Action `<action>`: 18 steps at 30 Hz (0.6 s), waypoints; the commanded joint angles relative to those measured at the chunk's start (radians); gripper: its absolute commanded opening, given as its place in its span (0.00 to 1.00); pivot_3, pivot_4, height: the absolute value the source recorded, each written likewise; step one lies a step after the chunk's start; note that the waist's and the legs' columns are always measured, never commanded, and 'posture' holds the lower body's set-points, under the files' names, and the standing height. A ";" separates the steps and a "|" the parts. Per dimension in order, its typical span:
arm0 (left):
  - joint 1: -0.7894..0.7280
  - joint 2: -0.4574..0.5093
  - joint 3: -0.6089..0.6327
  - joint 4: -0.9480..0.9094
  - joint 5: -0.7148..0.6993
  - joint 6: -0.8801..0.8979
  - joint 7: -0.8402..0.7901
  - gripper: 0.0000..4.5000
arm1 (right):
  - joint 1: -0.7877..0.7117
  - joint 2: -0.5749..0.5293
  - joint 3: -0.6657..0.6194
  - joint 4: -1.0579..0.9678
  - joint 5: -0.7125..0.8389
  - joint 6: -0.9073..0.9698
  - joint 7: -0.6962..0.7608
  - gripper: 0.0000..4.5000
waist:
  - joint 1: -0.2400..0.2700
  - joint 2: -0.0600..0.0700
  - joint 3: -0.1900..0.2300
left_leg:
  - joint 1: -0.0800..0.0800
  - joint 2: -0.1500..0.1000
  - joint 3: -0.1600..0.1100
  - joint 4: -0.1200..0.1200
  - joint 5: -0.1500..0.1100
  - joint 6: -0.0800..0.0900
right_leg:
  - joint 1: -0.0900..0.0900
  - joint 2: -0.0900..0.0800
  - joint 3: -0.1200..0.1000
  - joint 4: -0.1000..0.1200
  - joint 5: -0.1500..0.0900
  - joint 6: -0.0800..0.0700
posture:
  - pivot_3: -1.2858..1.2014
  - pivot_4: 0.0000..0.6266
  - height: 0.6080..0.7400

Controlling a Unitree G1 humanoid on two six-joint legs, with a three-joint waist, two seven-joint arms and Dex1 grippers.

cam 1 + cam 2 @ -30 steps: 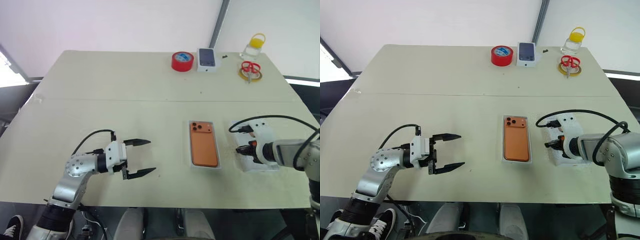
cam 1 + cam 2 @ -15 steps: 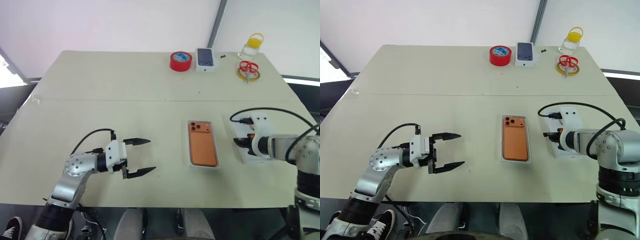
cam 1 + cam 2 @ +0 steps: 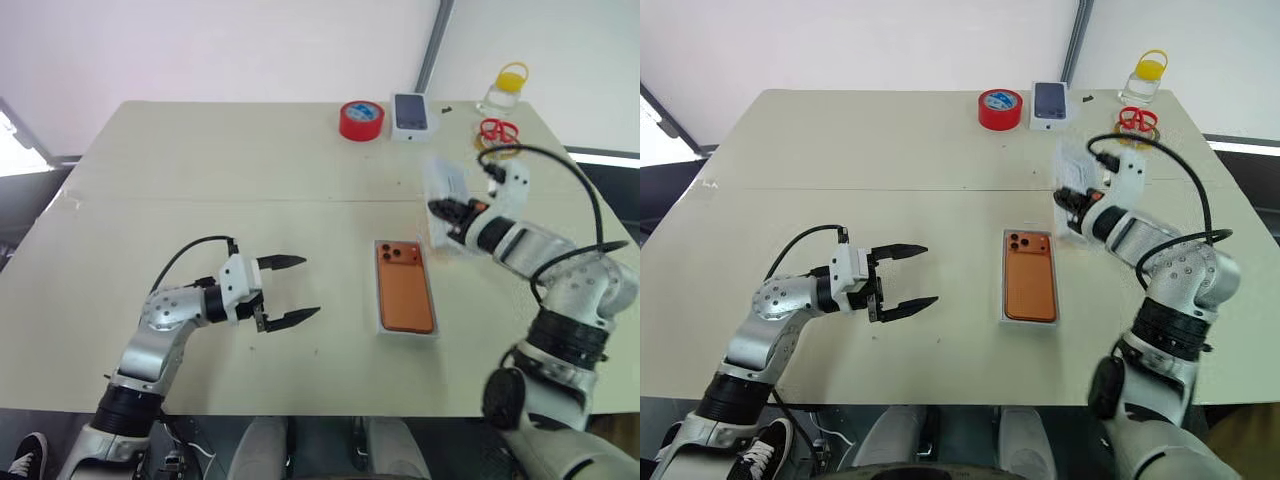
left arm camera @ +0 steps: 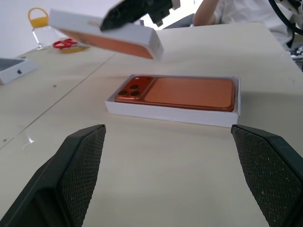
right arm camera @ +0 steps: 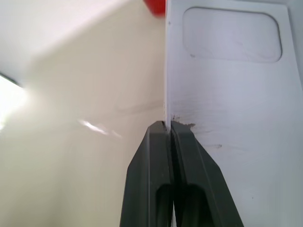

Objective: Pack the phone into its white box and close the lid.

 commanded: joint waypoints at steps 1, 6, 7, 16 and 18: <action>-0.036 -0.007 0.011 -0.020 -0.018 0.021 0.018 1.00 | 0.004 0.089 -0.018 -0.052 0.191 0.073 -0.001 0.02 | 0.001 0.000 0.000 | 0.000 0.000 0.000 0.000 0.000 0.000 | 0.000 0.000 0.000 0.000 0.000 0.000 | 0.52 0.24 0.99; -0.045 0.007 0.017 -0.018 -0.024 0.034 0.005 1.00 | 0.106 0.186 0.010 -0.145 0.364 0.130 -0.099 0.02 | 0.003 0.001 0.000 | 0.000 -0.001 0.000 0.000 0.000 0.000 | 0.000 -0.001 0.000 0.000 0.000 0.000 | 0.52 0.24 0.99; -0.047 0.007 0.018 -0.018 -0.025 0.038 0.005 1.00 | 0.140 0.216 0.016 -0.160 0.435 0.128 -0.158 0.02 | 0.002 0.001 0.000 | -0.001 -0.001 0.000 0.000 0.000 0.000 | 0.000 -0.002 0.000 0.000 0.000 0.000 | 0.52 0.24 0.99; -0.053 -0.011 0.032 -0.039 -0.050 0.082 0.051 1.00 | 0.550 0.067 0.436 -0.359 1.123 -0.282 -0.606 0.02 | -0.020 0.002 0.001 | 0.000 -0.001 0.000 0.000 0.000 0.000 | 0.000 -0.002 0.001 -0.001 -0.001 0.000 | 0.52 0.24 0.99; -0.054 -0.014 0.029 -0.040 -0.055 0.090 0.052 1.00 | 0.581 0.026 0.485 -0.388 1.123 -0.329 -0.581 0.02 | -0.019 0.002 0.001 | 0.001 0.000 -0.001 -0.001 0.000 0.000 | 0.001 0.000 0.001 -0.001 -0.001 0.000 | 0.52 0.24 0.99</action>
